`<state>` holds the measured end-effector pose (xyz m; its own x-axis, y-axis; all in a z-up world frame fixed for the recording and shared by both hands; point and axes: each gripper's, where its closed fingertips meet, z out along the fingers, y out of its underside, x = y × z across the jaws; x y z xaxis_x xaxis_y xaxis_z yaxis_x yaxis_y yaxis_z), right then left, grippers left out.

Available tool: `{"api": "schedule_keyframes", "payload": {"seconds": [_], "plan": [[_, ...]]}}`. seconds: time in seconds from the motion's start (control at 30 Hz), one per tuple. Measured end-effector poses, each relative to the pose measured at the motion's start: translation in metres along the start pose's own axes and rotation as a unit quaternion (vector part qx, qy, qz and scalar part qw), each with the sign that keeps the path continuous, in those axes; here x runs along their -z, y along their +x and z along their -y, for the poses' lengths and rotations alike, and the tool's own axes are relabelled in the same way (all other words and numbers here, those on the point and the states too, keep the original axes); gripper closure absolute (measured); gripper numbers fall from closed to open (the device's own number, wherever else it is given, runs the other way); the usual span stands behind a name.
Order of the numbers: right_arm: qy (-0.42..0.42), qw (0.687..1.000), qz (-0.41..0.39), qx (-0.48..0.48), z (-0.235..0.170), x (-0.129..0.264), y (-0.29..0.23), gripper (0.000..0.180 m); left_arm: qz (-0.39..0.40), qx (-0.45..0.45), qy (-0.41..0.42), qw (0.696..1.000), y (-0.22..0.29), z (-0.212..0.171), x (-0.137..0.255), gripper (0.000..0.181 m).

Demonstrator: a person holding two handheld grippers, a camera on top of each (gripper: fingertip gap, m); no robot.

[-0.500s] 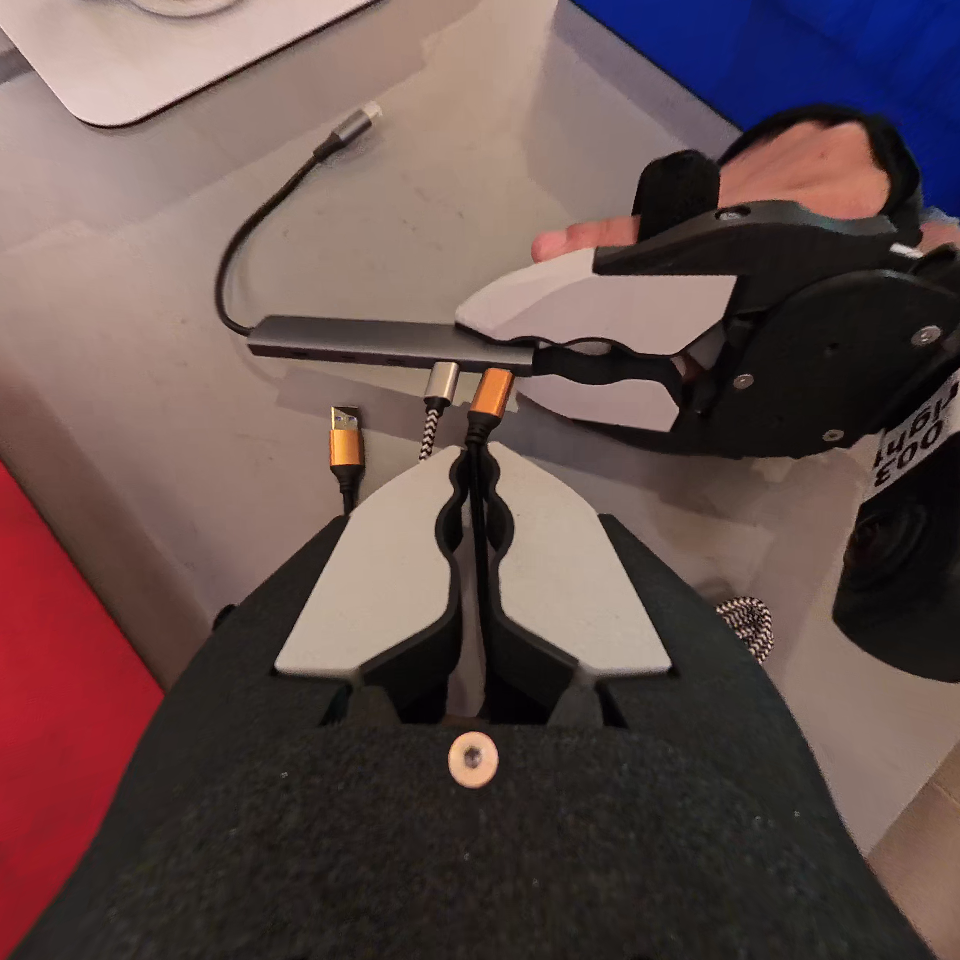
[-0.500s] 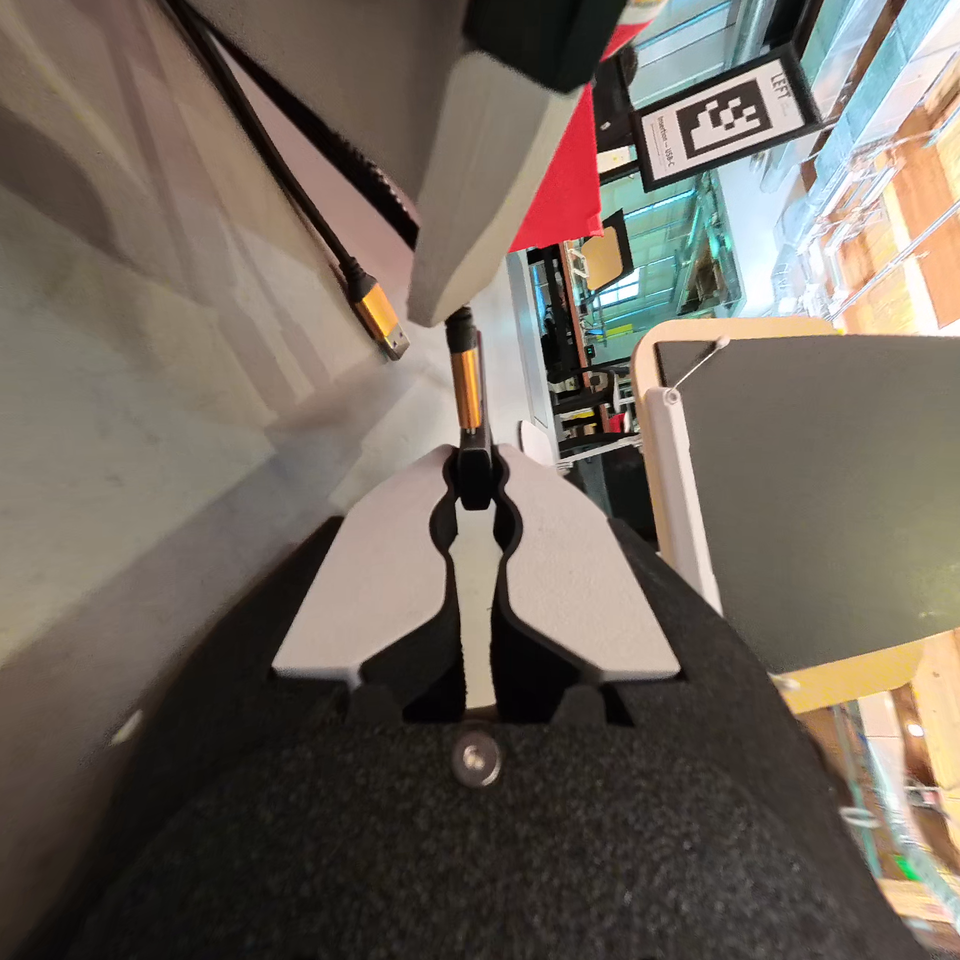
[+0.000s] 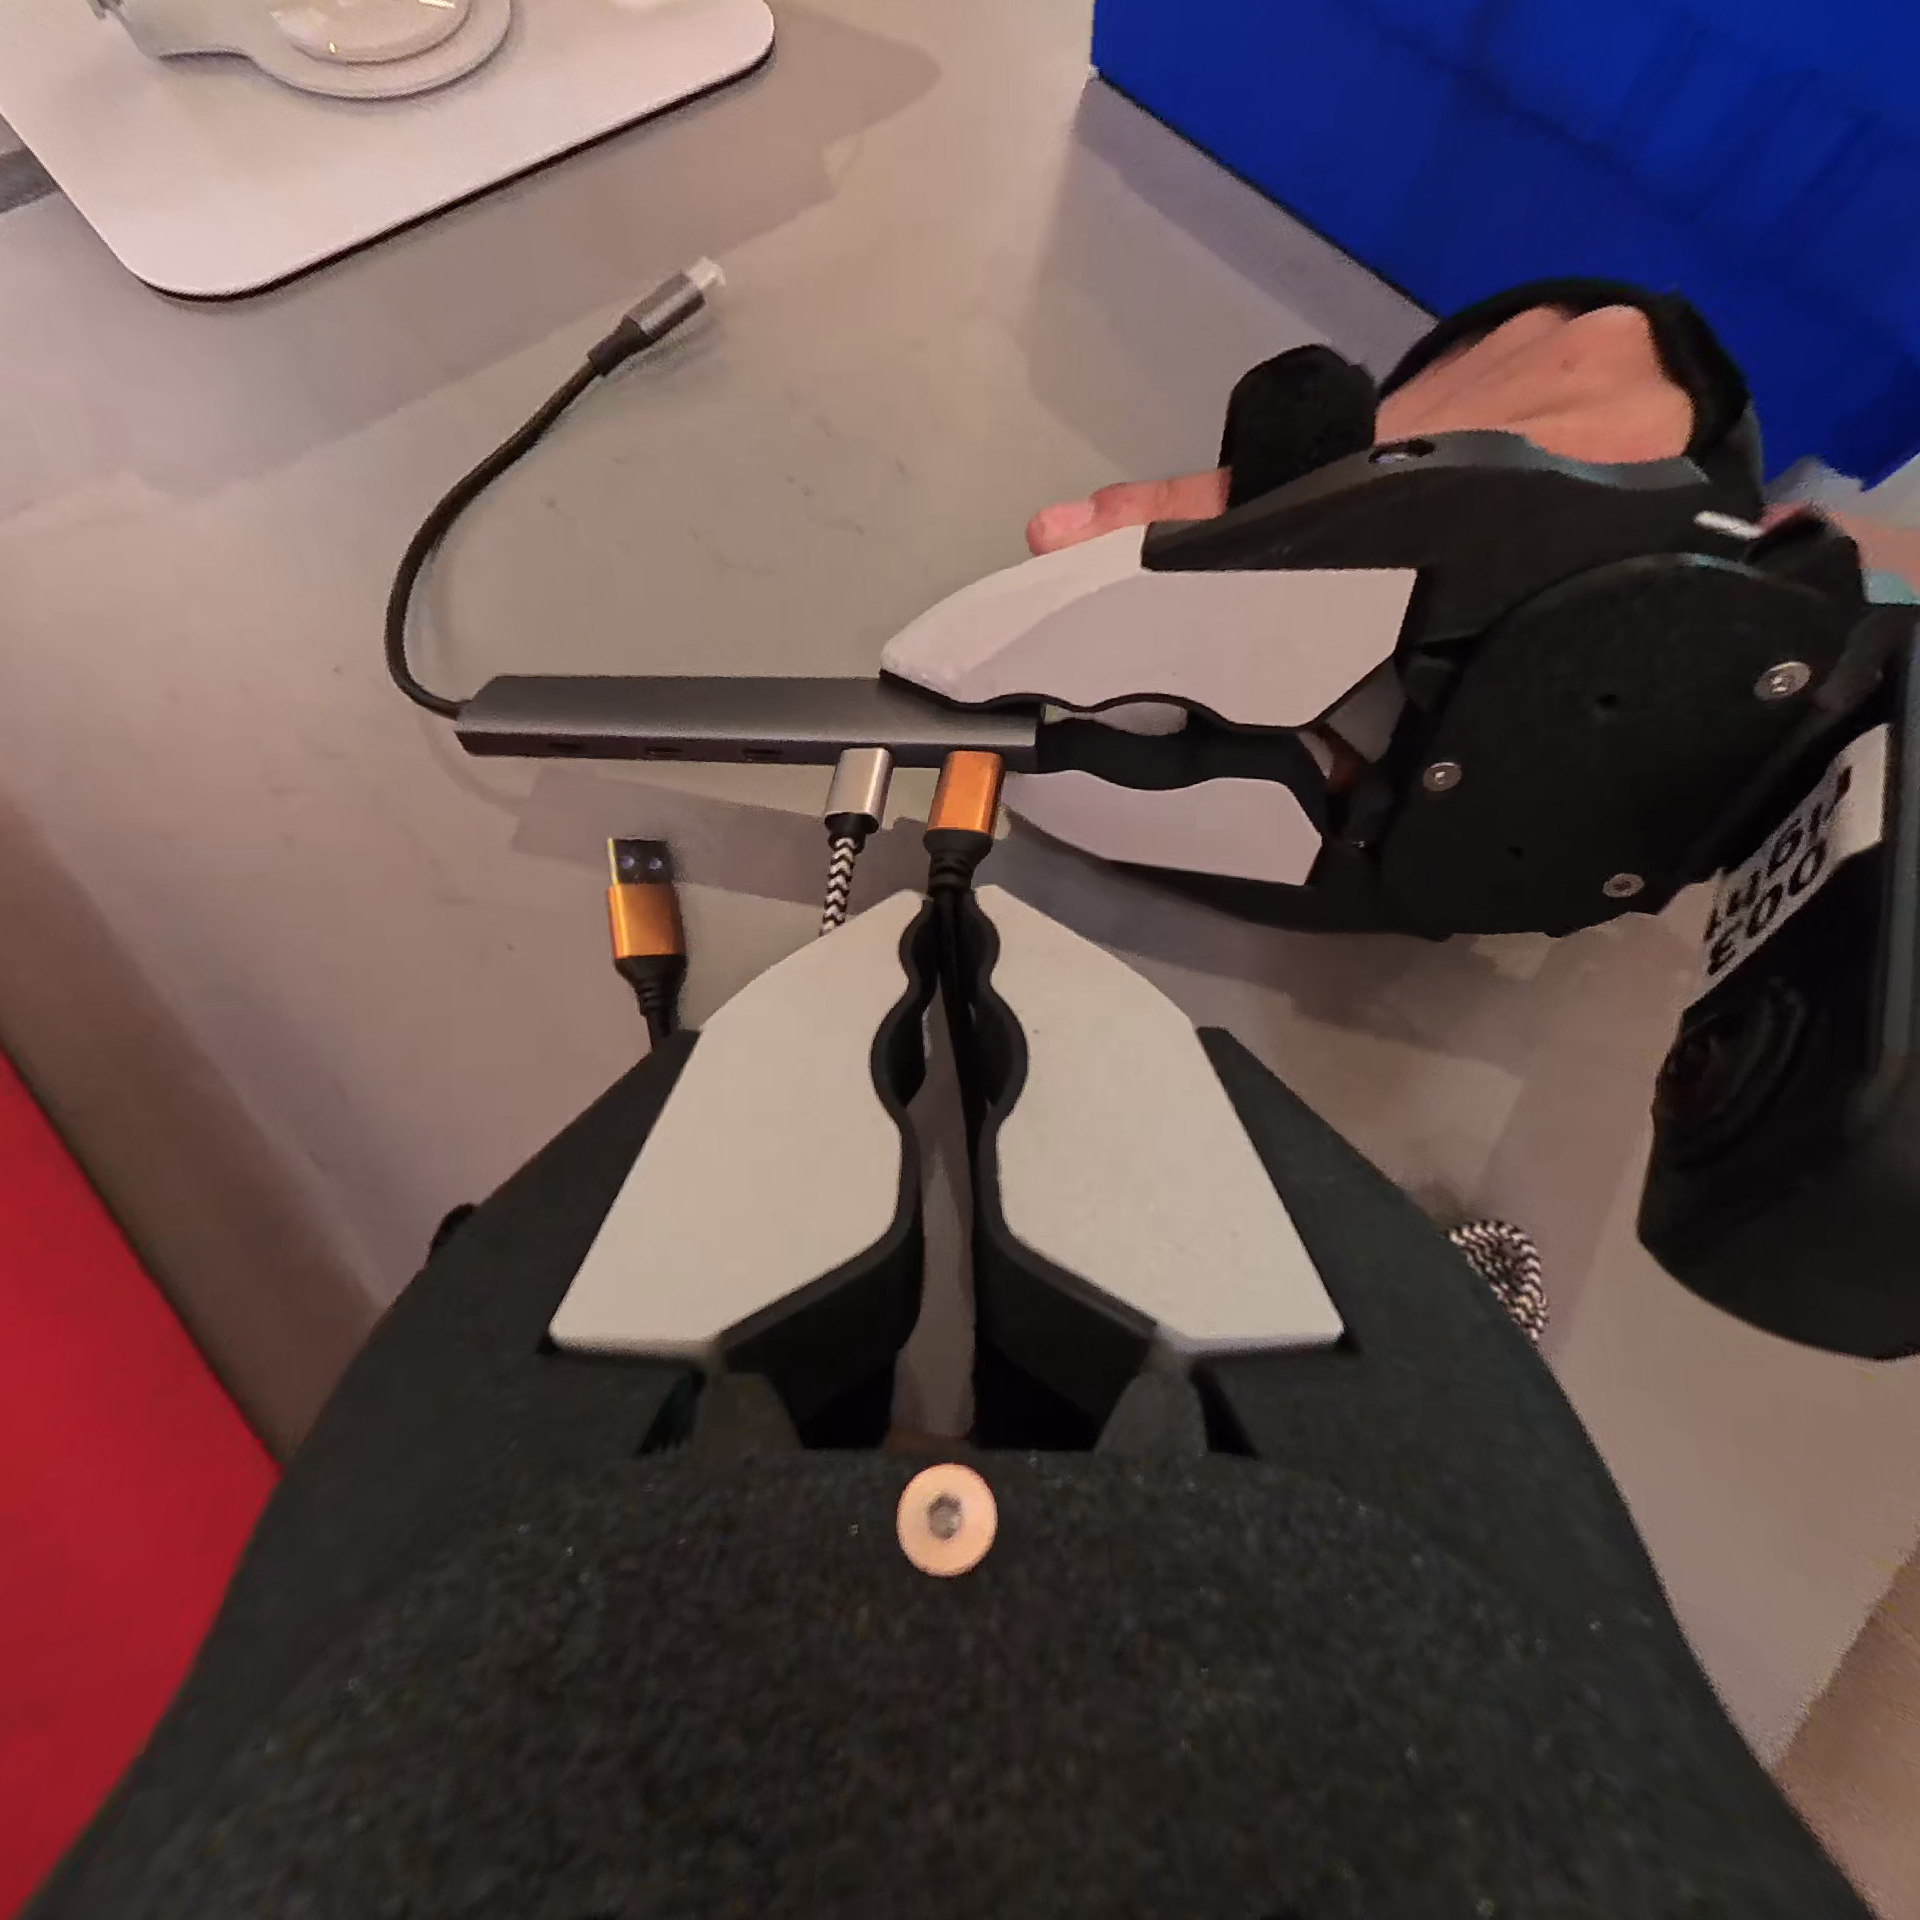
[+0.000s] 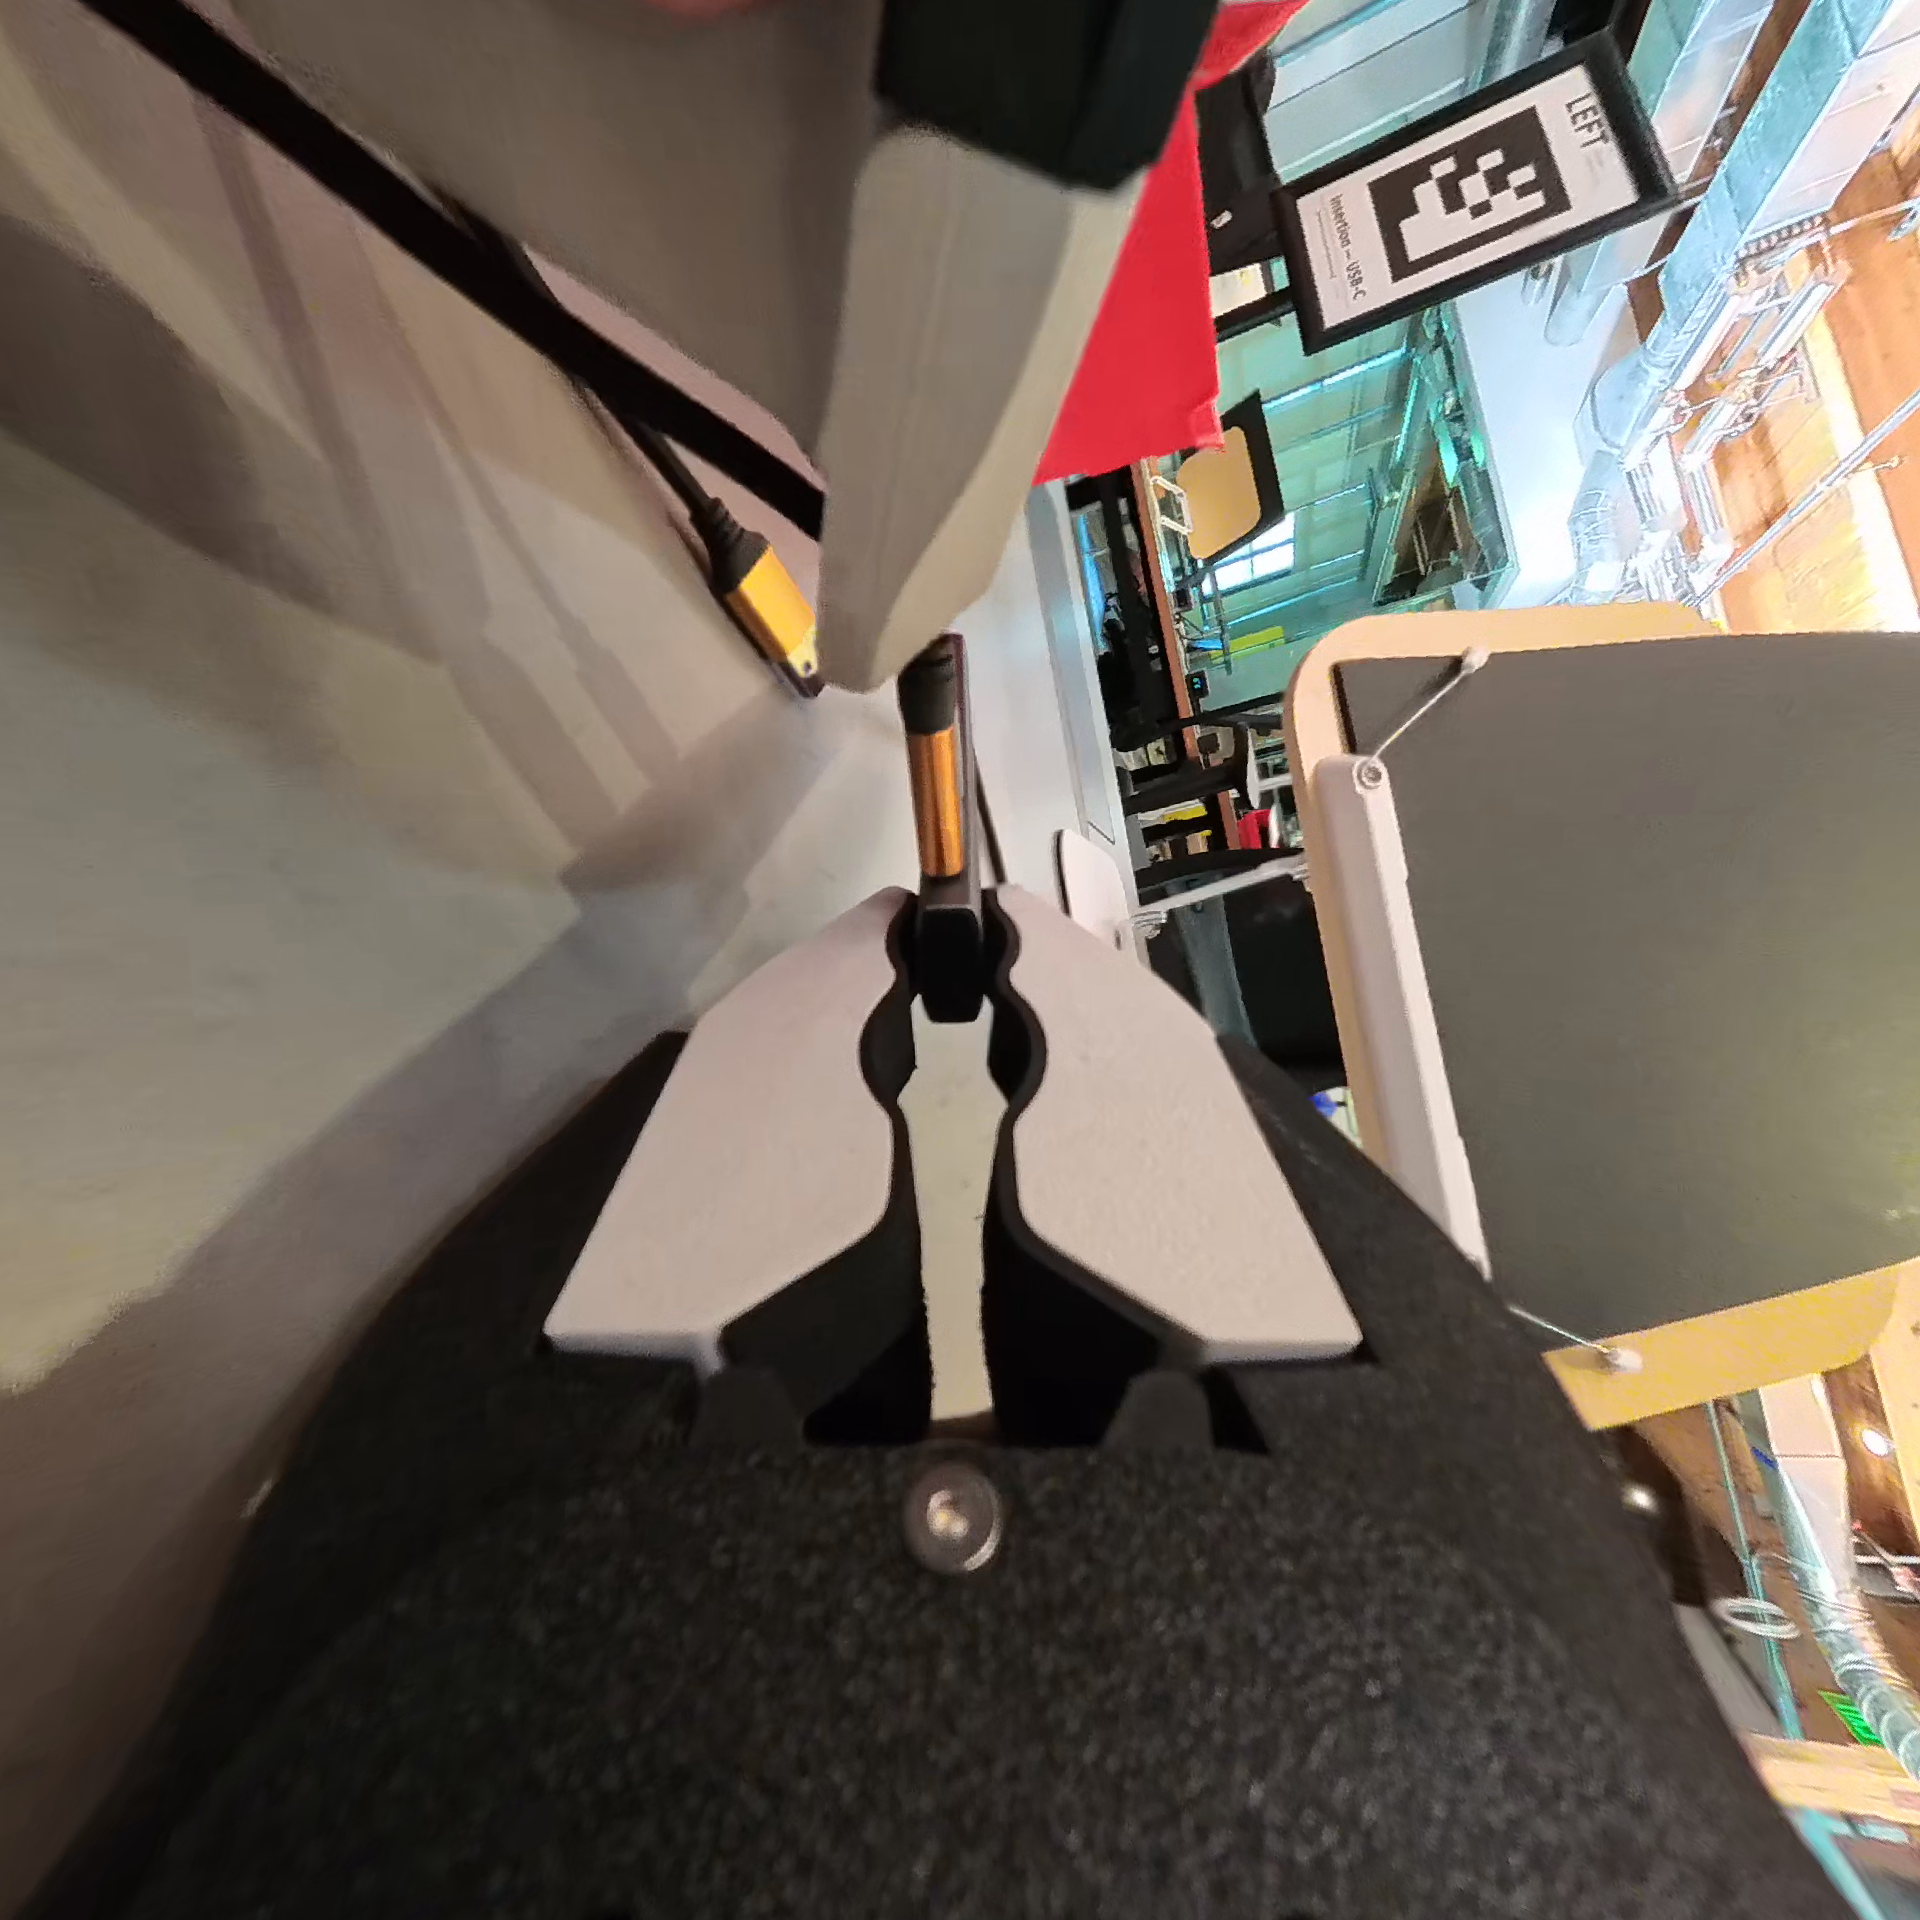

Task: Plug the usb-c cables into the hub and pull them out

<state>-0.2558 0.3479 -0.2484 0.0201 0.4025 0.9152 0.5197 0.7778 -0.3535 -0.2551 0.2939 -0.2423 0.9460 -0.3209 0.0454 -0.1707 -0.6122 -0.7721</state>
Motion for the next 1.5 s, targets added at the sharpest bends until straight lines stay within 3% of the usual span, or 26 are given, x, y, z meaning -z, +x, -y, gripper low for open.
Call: {"api": "schedule_keyframes", "payload": {"seconds": [0.03, 0.17, 0.23, 0.3, 0.37, 0.47, 0.7, 0.93, 1.03, 1.17, 1.33, 1.5], "plan": [[0.007, 1.0, -0.001, -0.007, 0.001, 0.0, 0.002, 0.171, -0.006, 0.005, 0.01, 1.0, 0.001, 0.004, 0.003, 0.178], [0.004, 0.998, -0.005, -0.056, -0.004, 0.002, 0.014, 0.17, -0.027, -0.007, 0.12, 0.992, 0.018, 0.033, 0.058, 0.146], [-0.01, 0.992, 0.006, -0.128, -0.008, 0.002, 0.027, 0.17, -0.004, -0.008, 0.225, 0.974, 0.021, 0.041, 0.106, 0.146], [-0.014, 0.979, 0.007, -0.205, -0.007, 0.007, 0.054, 0.171, -0.003, 0.021, 0.267, 0.964, 0.025, 0.019, 0.136, 0.152], [-0.009, 0.961, 0.007, -0.276, -0.003, 0.019, 0.091, 0.171, 0.005, 0.026, 0.256, 0.966, 0.026, -0.02, 0.144, 0.154], [0.004, 0.939, -0.003, -0.343, -0.001, 0.045, 0.159, 0.171, 0.054, 0.024, 0.17, 0.984, 0.011, -0.062, 0.14, 0.158], [-0.026, 0.921, -0.062, -0.384, -0.019, 0.113, 0.327, 0.171, -0.002, 0.031, 0.167, 0.985, 0.029, -0.062, 0.137, 0.158], [-0.139, 0.9, -0.138, -0.39, -0.109, 0.178, 0.447, 0.171, -0.016, -0.006, 0.147, 0.989, 0.047, -0.063, 0.129, 0.158], [-0.154, 0.885, -0.139, -0.417, -0.136, 0.203, 0.453, 0.171, -0.044, 0.008, 0.129, 0.991, 0.054, -0.067, 0.123, 0.159], [-0.231, 0.873, -0.134, -0.408, -0.183, 0.22, 0.413, 0.17, -0.106, 0.058, 0.136, 0.983, 0.064, -0.062, 0.124, 0.159], [-0.314, 0.849, -0.057, -0.422, -0.232, 0.209, 0.324, 0.17, -0.108, 0.051, 0.11, 0.987, 0.061, -0.068, 0.115, 0.159], [-0.312, 0.811, 0.032, -0.493, -0.241, 0.191, 0.273, 0.17, -0.113, 0.058, 0.108, 0.986, 0.062, -0.067, 0.113, 0.159]]}}
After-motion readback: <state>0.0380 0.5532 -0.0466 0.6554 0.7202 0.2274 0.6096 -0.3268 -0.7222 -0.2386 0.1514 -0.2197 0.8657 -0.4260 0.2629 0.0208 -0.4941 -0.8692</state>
